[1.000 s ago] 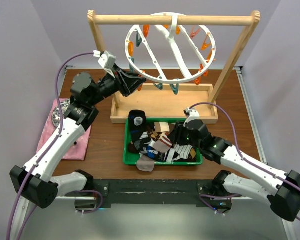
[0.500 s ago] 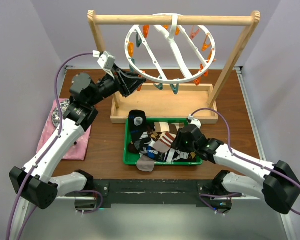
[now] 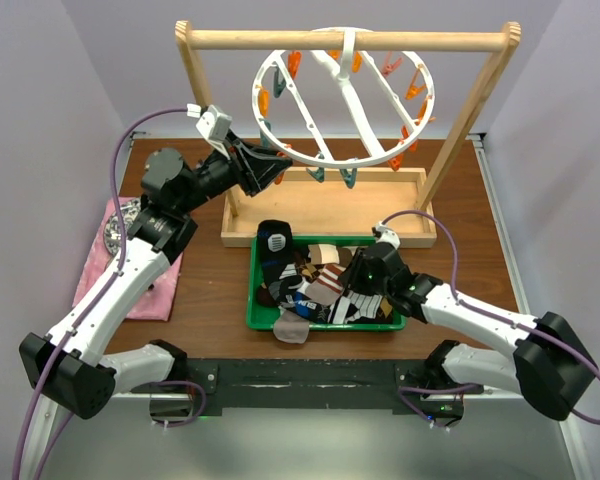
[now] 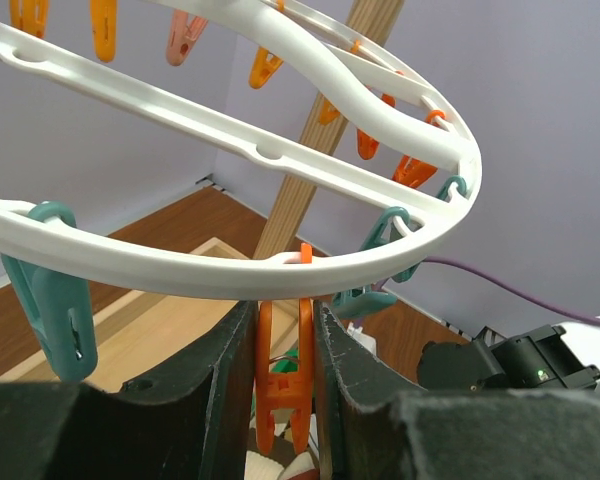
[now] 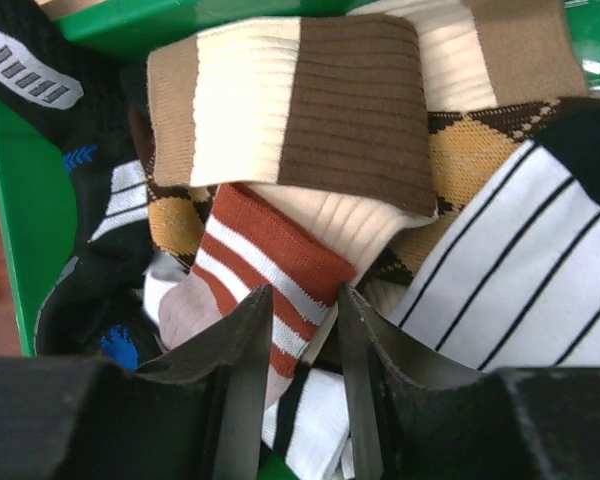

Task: Clip the socks to the hanger
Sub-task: Pick up the sock from the bin.

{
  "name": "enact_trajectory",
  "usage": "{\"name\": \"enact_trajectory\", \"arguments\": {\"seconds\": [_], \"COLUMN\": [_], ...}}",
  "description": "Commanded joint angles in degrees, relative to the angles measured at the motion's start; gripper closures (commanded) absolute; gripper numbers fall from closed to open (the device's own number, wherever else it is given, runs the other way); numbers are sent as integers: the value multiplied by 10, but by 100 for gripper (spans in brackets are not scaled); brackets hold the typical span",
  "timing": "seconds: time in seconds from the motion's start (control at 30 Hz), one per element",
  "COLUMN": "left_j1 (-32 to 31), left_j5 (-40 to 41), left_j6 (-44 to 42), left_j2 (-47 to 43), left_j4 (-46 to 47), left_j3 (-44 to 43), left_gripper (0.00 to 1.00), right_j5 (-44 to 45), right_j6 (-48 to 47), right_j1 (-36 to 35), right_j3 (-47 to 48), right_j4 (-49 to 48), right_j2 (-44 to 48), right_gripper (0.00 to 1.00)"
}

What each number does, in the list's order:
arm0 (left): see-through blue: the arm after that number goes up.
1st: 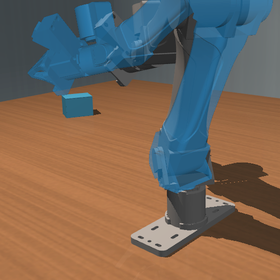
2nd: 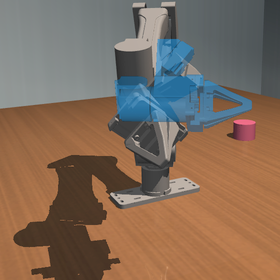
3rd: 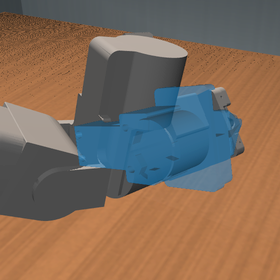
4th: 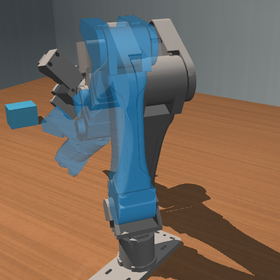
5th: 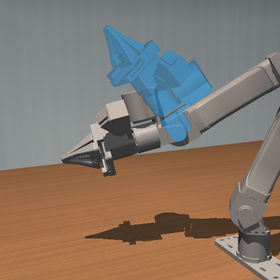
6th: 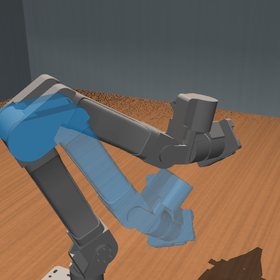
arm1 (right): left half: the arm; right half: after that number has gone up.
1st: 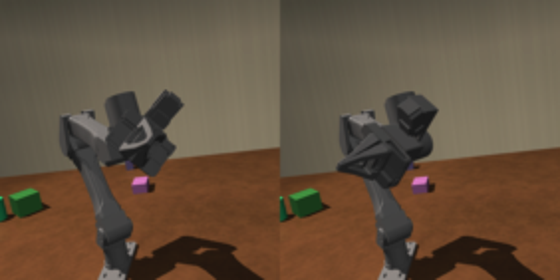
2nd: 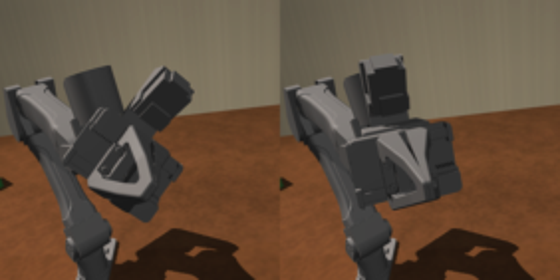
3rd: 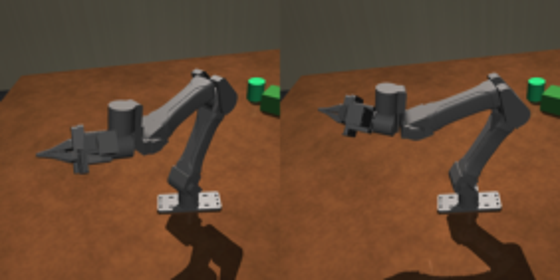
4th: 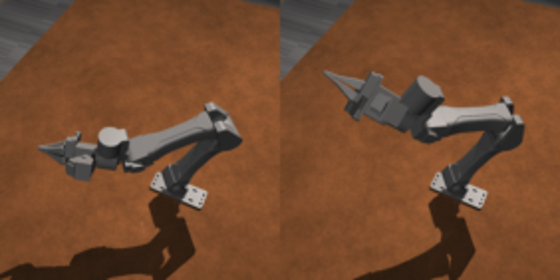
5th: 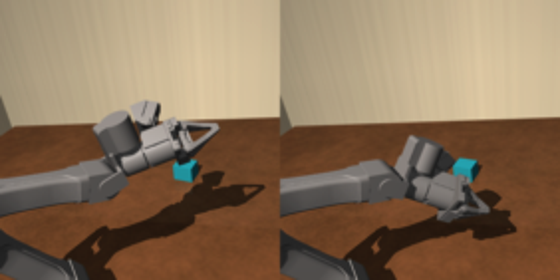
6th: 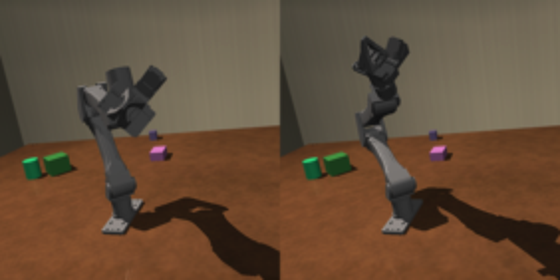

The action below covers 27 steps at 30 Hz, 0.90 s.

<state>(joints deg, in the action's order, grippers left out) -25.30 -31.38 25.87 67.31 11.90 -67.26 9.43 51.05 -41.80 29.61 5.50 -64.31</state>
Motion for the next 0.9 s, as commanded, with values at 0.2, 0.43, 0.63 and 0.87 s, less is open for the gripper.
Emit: {"name": "enact_trajectory", "arguments": {"seconds": [0.2,0.43,0.63,0.87], "left_j1": [-4,-4,-4,-4], "left_j5": [-28,-30,-31,-32], "left_j6": [-6,-6,-6,-7], "left_j2": [-8,-10,-10,-11], "left_j4": [2,1,0,-4], "left_j3": [7,6,4,2], "left_gripper": [100,100,100,100], "right_j5": [-9,-13,-15,-28], "right_j6": [1,-3,-21,-29], "right_j1": [7,8,8,9], "right_j3": [-2,-1,9,7], "right_j4": [-30,-52,-91,-77], "right_j2": [-5,-19,-20,-14], "right_gripper": [66,69,96,100]}}
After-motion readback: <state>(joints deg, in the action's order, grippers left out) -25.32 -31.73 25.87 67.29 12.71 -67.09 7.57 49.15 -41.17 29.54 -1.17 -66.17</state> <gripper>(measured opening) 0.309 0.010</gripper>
